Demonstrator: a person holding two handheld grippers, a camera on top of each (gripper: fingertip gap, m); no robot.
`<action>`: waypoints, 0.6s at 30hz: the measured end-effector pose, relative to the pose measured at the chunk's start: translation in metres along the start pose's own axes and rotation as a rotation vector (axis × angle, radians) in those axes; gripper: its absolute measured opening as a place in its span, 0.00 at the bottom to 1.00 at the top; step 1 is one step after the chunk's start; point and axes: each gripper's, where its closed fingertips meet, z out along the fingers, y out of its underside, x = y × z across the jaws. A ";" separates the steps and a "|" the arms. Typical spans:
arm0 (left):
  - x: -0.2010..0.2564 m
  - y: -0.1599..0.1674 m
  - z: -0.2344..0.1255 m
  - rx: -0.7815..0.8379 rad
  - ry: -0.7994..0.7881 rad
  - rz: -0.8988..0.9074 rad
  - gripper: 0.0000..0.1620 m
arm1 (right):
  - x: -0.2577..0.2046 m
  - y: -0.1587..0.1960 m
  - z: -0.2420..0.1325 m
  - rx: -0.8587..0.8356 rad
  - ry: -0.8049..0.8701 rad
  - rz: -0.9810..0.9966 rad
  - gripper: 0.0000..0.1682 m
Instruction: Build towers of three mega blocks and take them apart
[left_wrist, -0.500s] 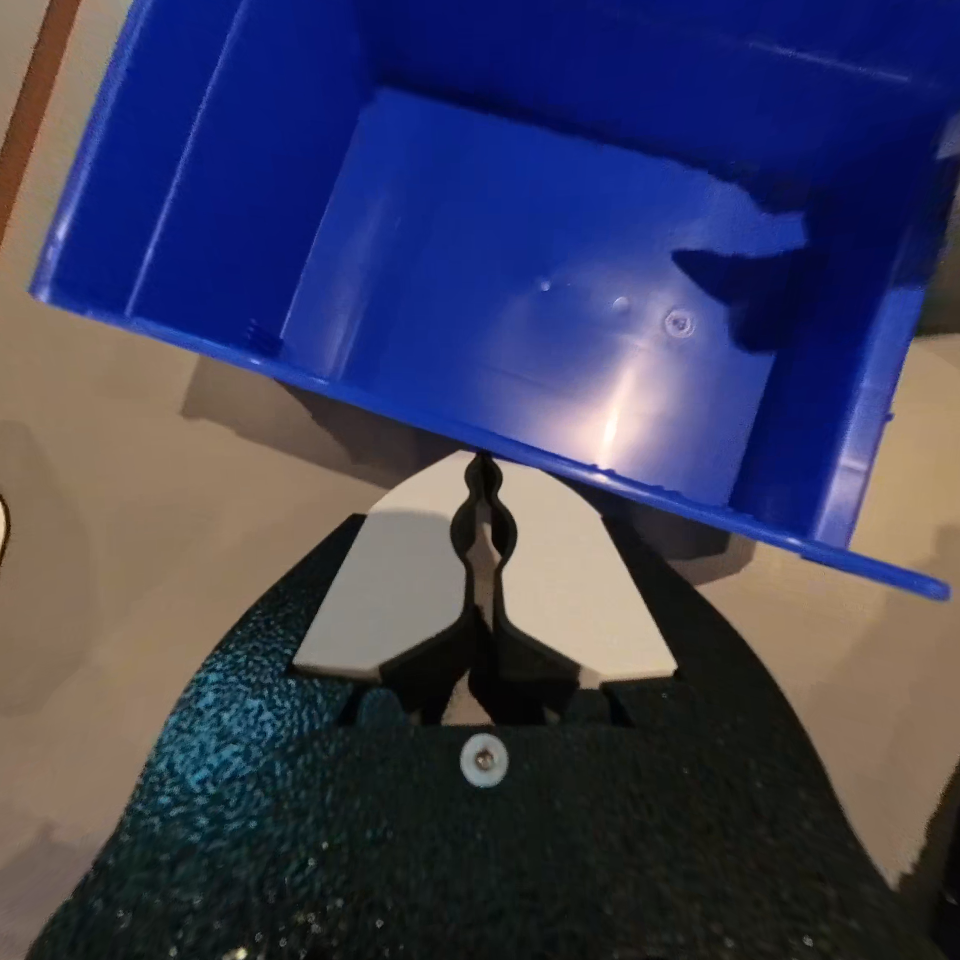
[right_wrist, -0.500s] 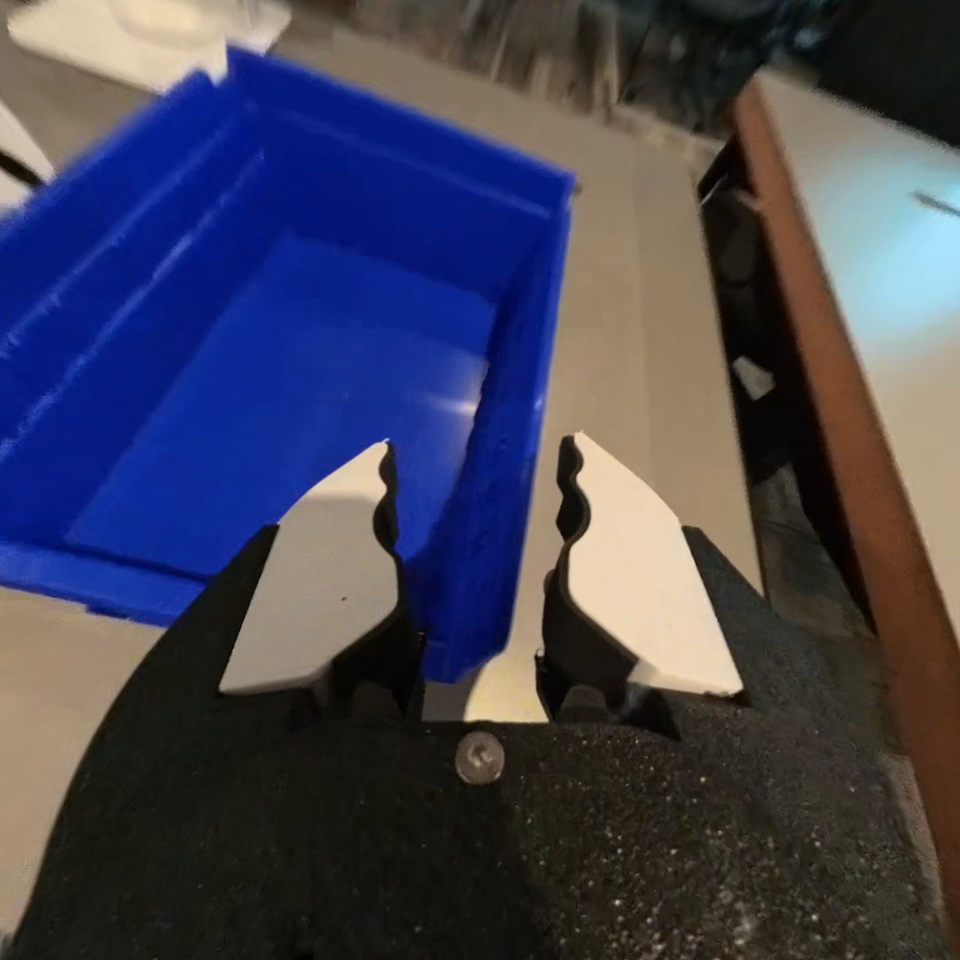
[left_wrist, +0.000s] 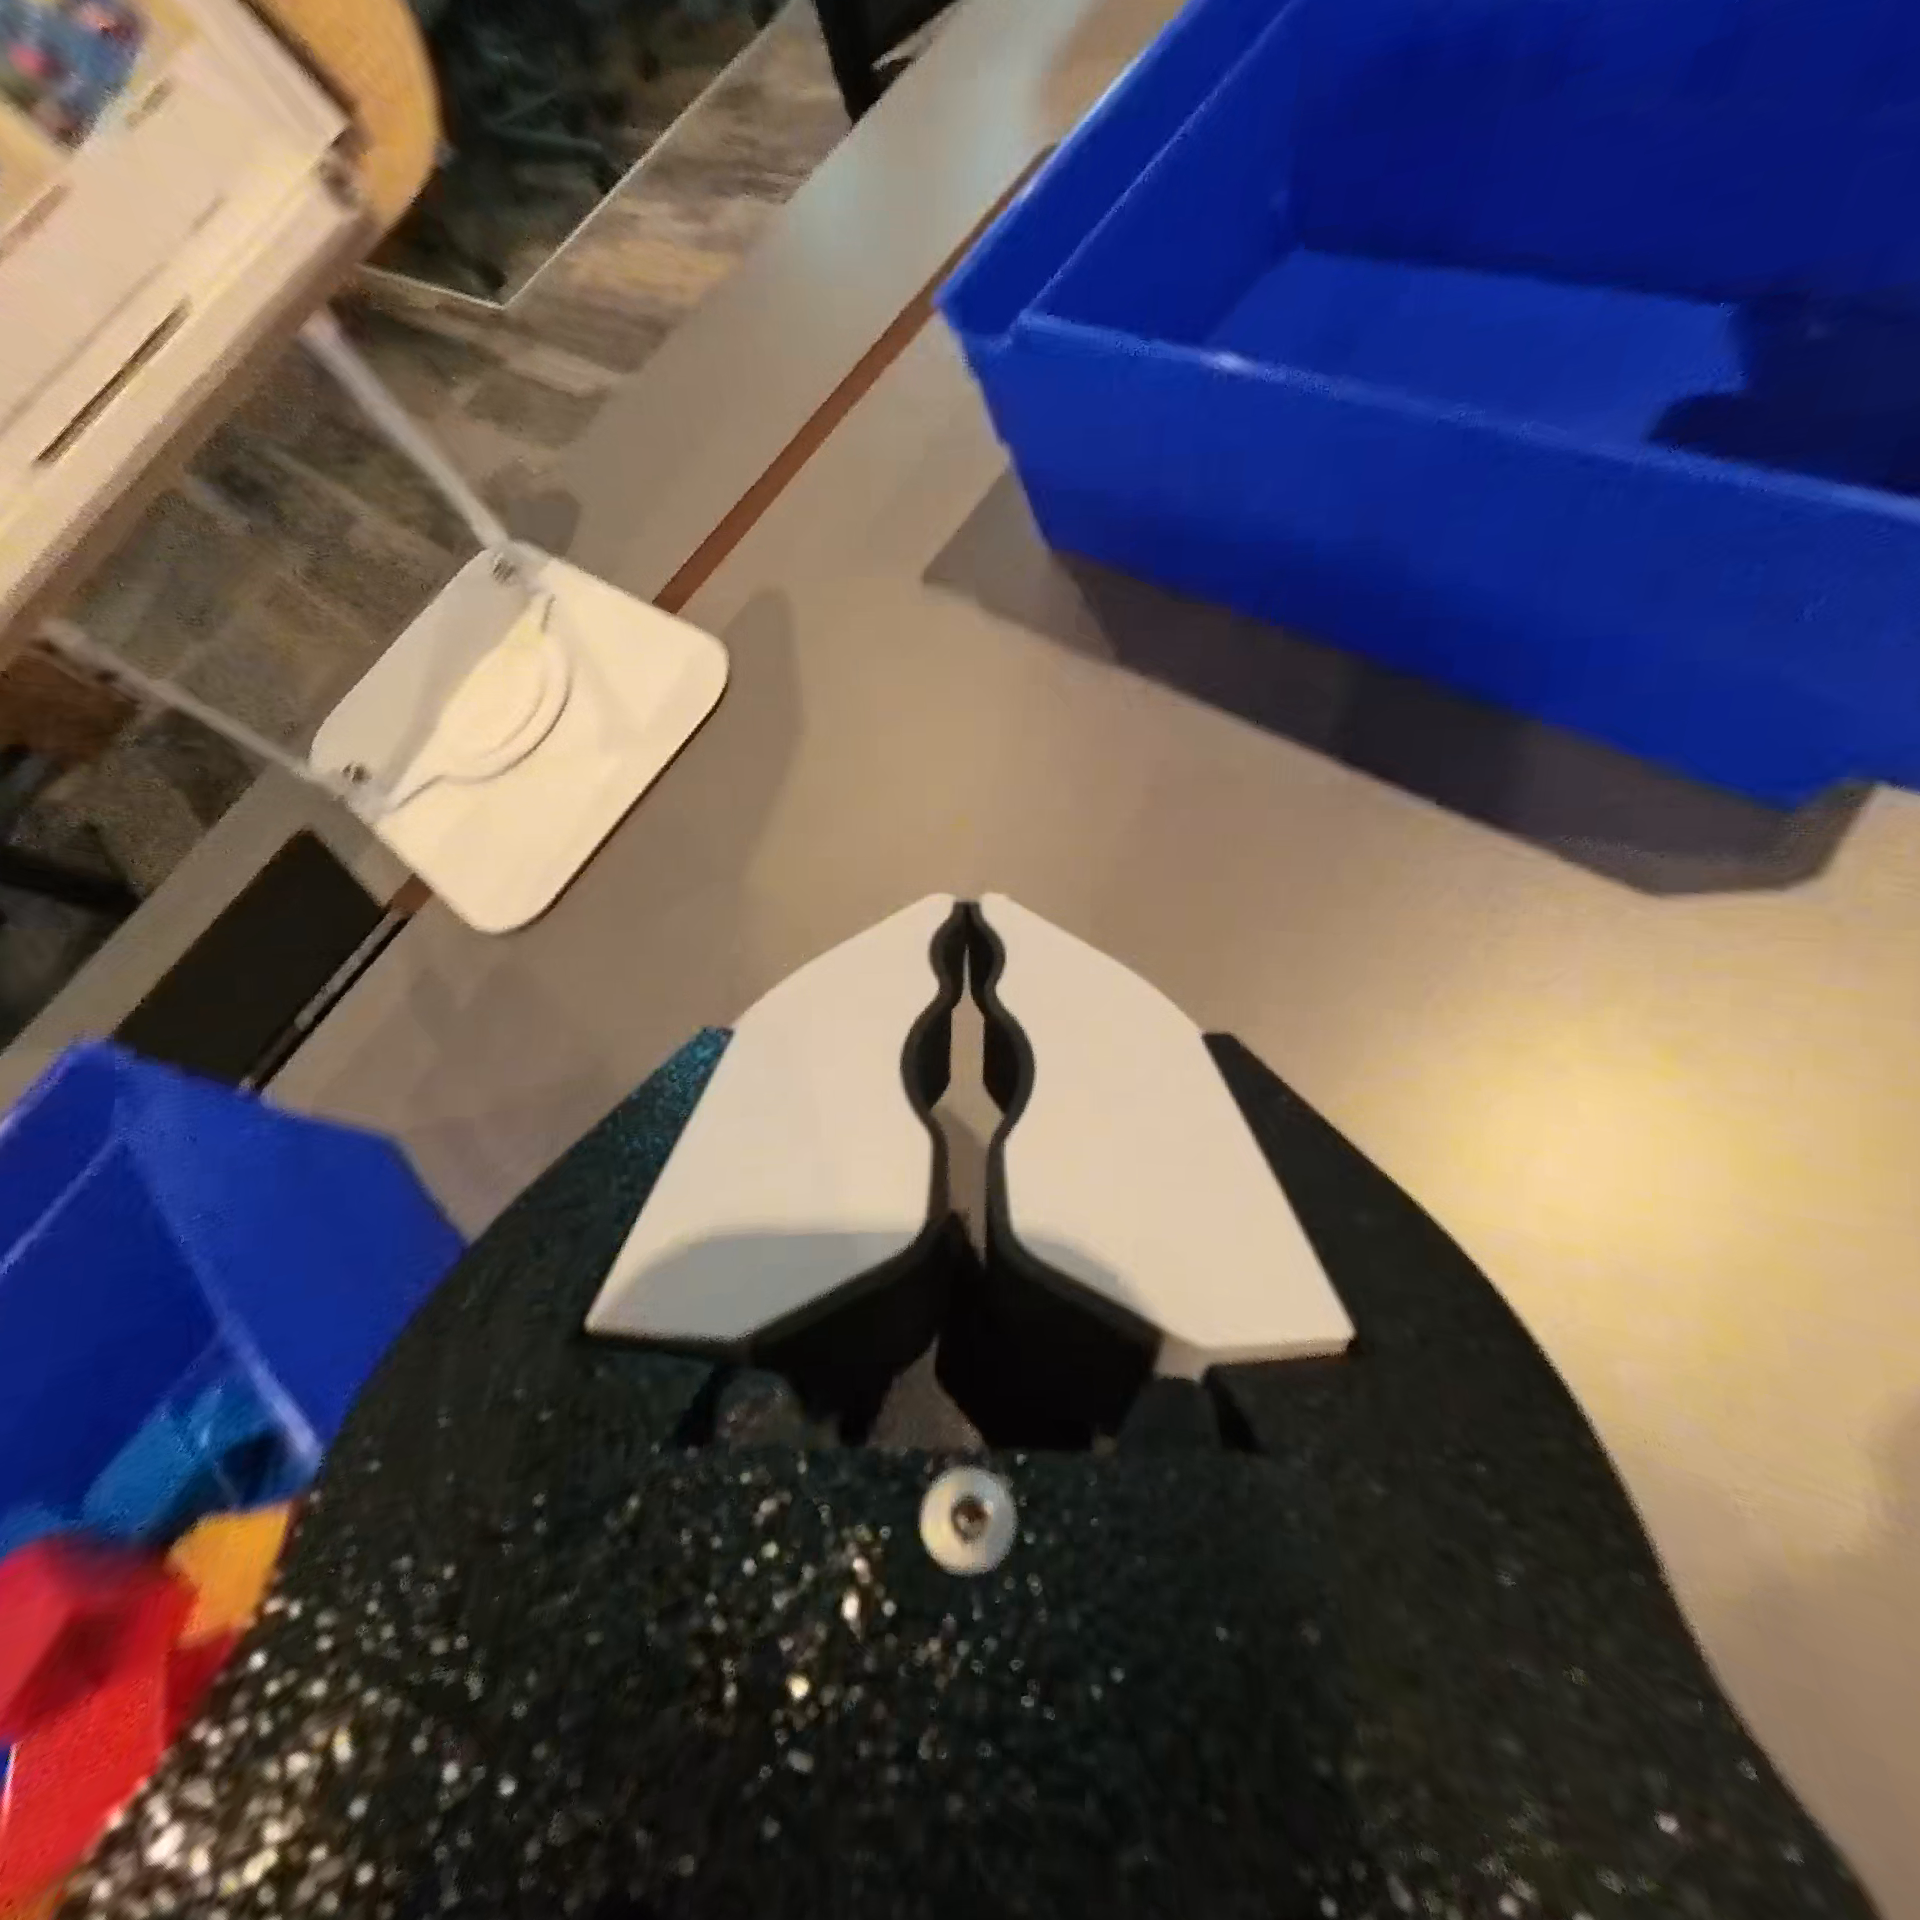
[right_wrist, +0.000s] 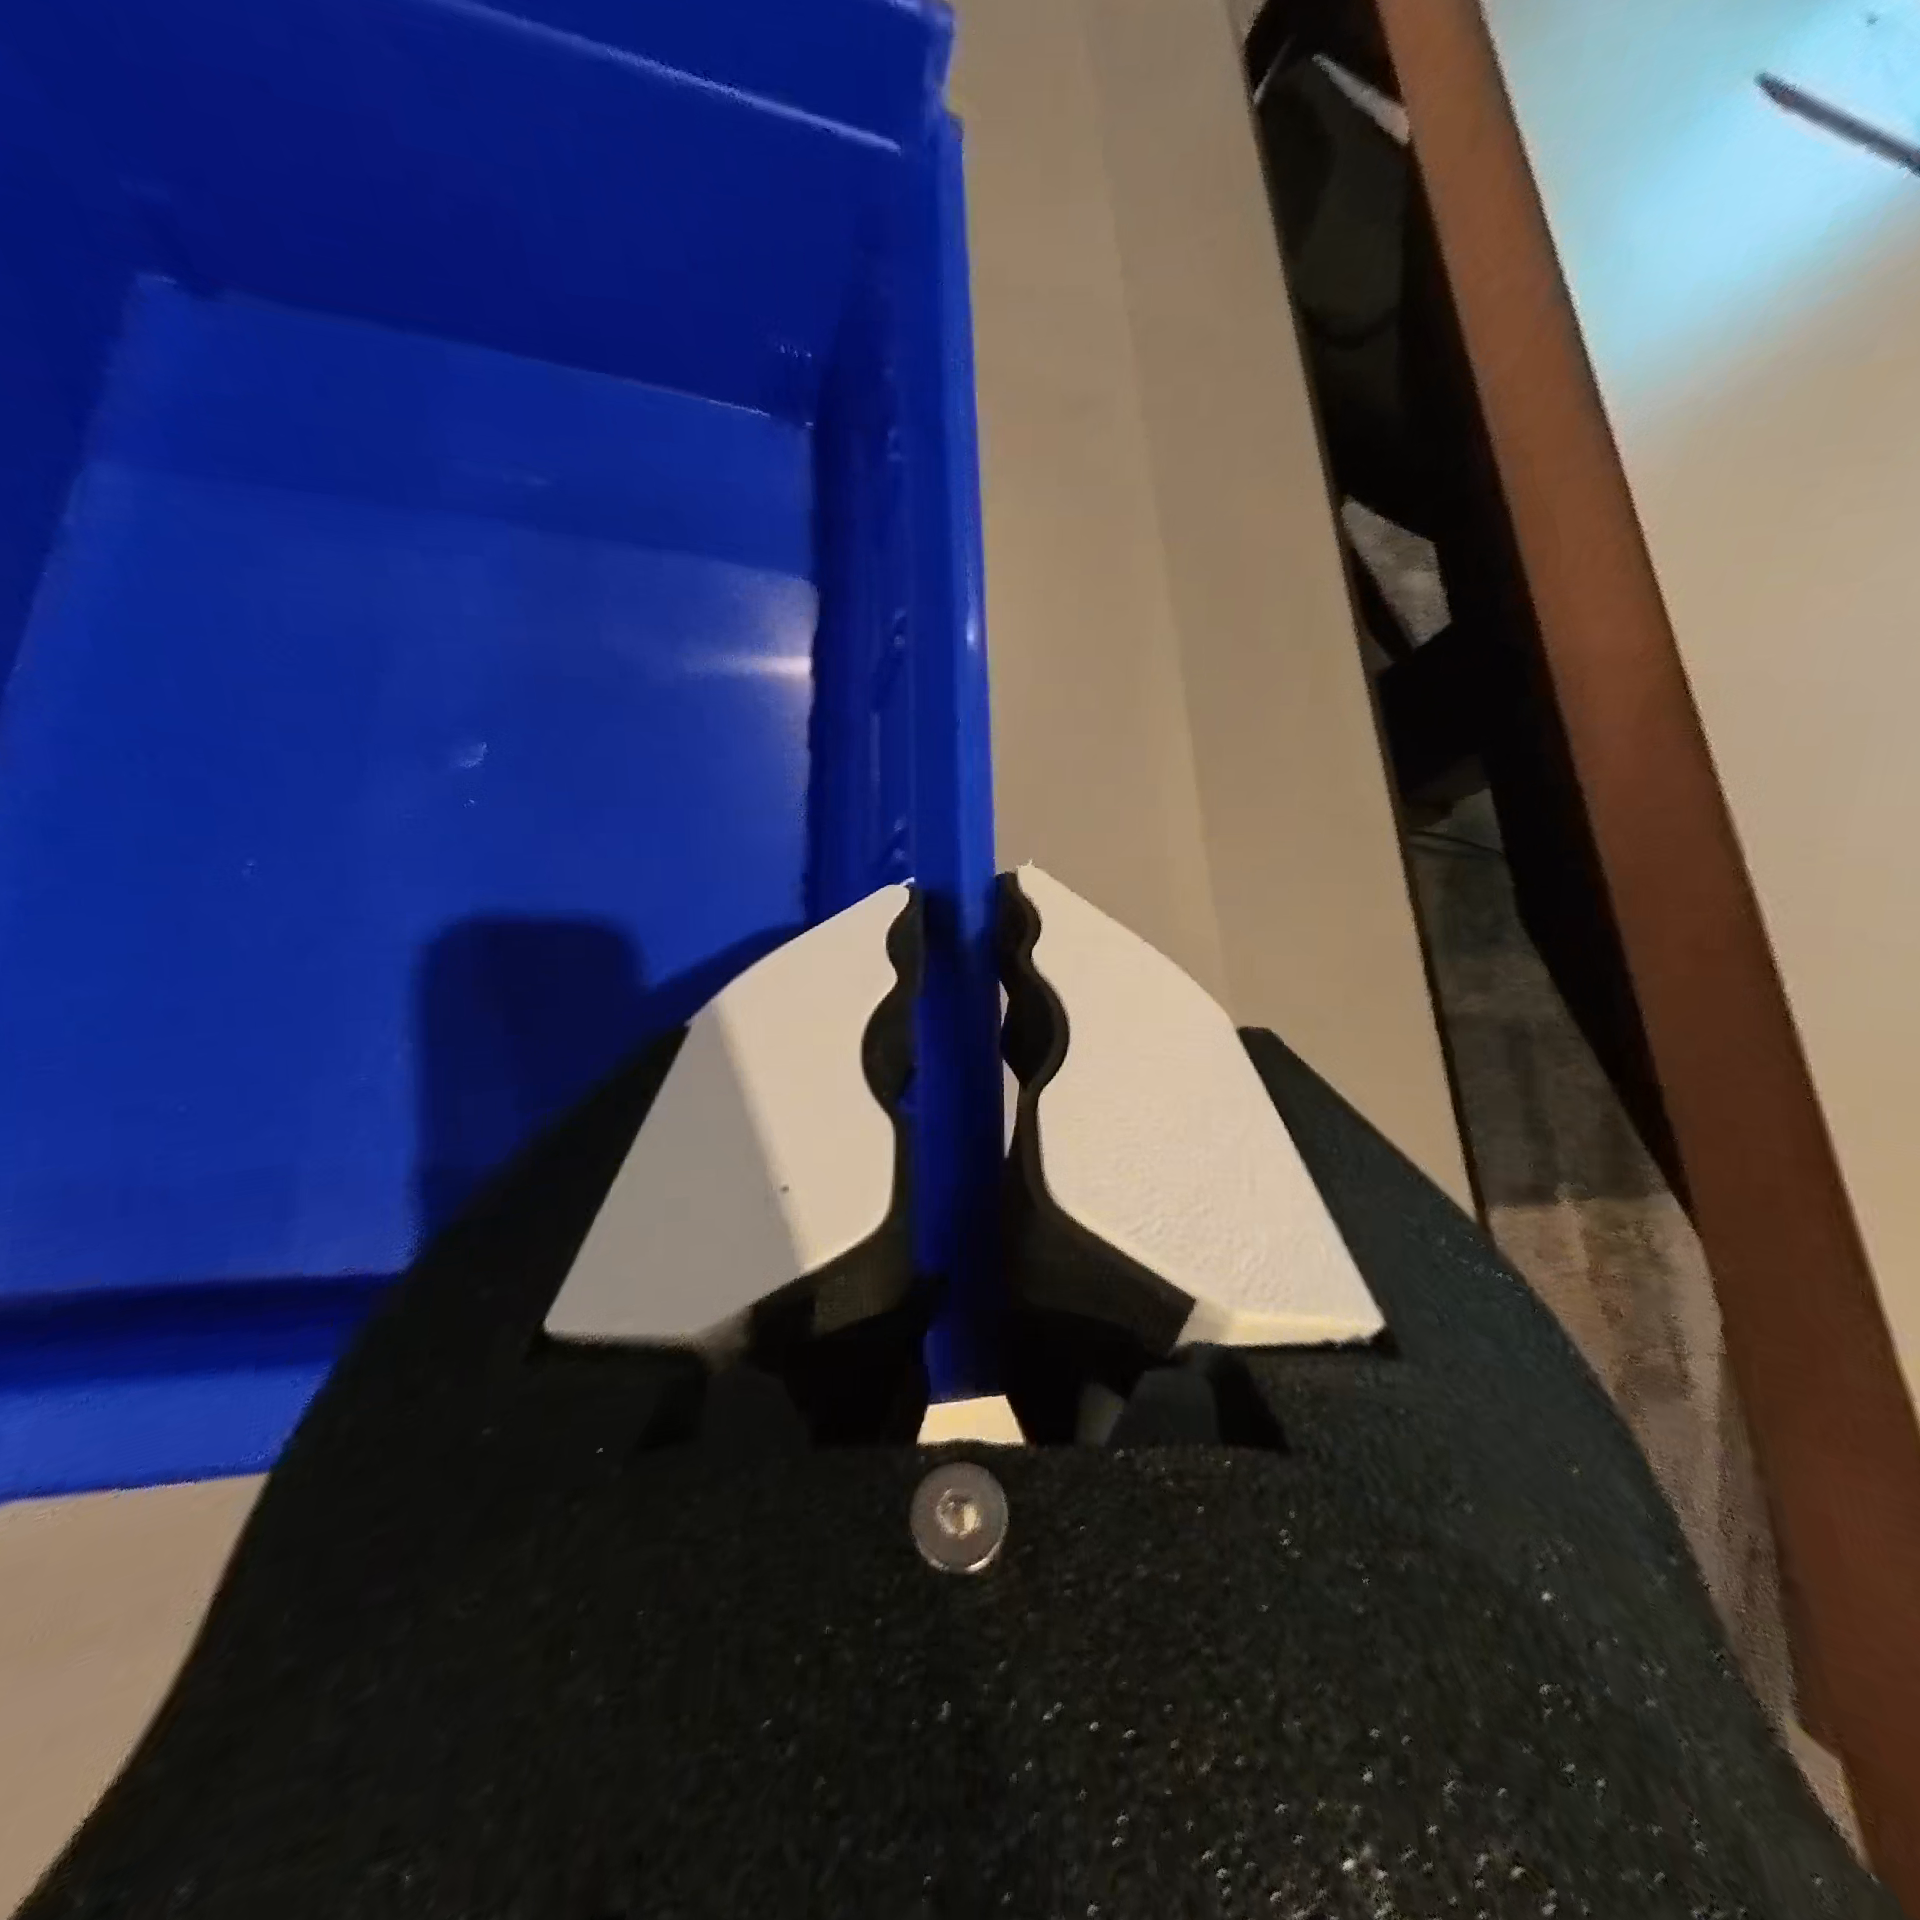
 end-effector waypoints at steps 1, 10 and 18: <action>-0.005 0.007 -0.011 0.012 -0.018 -0.019 0.00 | 0.001 -0.003 0.003 0.005 0.016 -0.007 0.07; -0.083 0.063 -0.130 0.114 -0.370 -0.153 0.00 | 0.038 -0.040 -0.002 0.088 0.254 -0.048 0.23; -0.200 0.179 -0.205 -0.123 -0.771 -0.316 0.28 | -0.086 -0.120 -0.115 0.564 -0.085 -0.083 0.19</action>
